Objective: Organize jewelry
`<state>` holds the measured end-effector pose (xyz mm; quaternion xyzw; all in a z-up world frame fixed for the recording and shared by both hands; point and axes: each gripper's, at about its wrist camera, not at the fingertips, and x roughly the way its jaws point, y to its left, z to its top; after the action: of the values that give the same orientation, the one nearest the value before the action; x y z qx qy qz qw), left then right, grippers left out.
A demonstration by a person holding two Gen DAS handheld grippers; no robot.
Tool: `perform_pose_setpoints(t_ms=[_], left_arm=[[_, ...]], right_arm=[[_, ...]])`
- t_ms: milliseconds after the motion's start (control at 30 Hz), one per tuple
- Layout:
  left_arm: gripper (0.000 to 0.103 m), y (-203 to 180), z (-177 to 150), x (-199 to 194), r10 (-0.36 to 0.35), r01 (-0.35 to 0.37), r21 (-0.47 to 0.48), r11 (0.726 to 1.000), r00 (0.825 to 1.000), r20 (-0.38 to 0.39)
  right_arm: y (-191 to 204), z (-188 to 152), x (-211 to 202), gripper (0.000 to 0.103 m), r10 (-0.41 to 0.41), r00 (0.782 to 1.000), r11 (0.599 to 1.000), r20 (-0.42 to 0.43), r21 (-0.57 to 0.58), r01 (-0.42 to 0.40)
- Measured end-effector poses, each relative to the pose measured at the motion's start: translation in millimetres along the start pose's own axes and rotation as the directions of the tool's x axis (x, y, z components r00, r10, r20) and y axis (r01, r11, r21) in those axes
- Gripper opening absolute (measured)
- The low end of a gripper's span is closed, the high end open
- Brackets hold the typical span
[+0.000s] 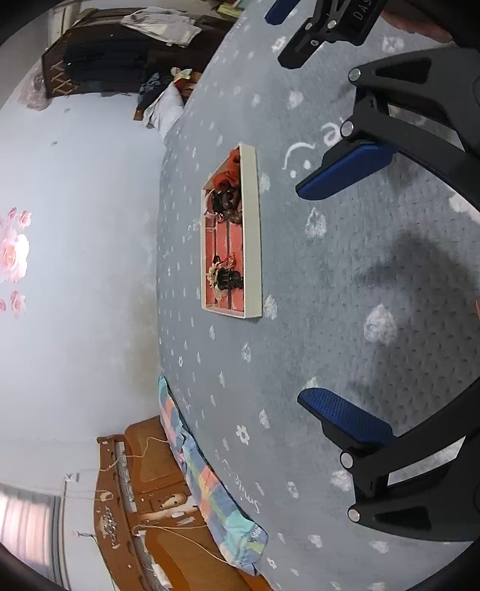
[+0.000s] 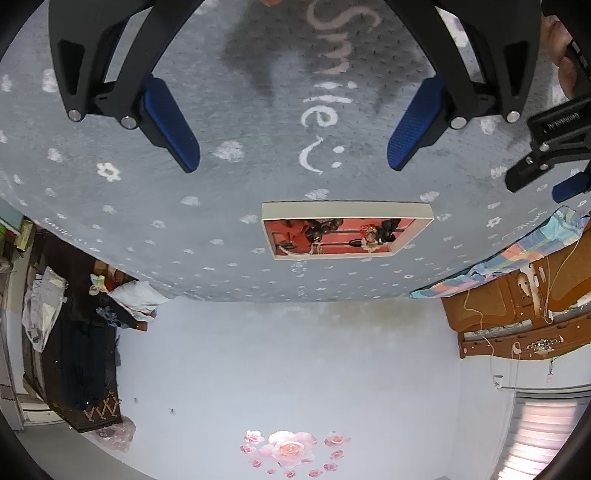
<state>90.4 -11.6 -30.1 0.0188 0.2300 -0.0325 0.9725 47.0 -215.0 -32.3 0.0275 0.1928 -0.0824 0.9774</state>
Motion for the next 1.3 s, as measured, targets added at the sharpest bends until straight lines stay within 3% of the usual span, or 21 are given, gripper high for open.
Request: perform_pose_setpoints(t_ms=[500, 700, 1300], left_arm=[[0.098, 16, 22, -71, 0.009, -0.008, -0.026, 1.0, 0.999, 0.043], [0.098, 13, 27, -80, 0.006, -0.004, -0.029, 1.0, 0.997, 0.073], [0.098, 8, 30, -85, 0.004, -0.004, -0.008, 1.0, 0.997, 0.072]], right_arm=[[2, 24, -61, 0.099, 0.0, 1.0, 1.0, 0.007, 0.011, 0.0], [3, 29, -73, 0.099, -0.014, 0.999, 1.0, 0.045, 0.005, 0.014], [5, 31, -76, 0.099, -0.008, 0.999, 1.0, 0.046, 0.01, 0.007]])
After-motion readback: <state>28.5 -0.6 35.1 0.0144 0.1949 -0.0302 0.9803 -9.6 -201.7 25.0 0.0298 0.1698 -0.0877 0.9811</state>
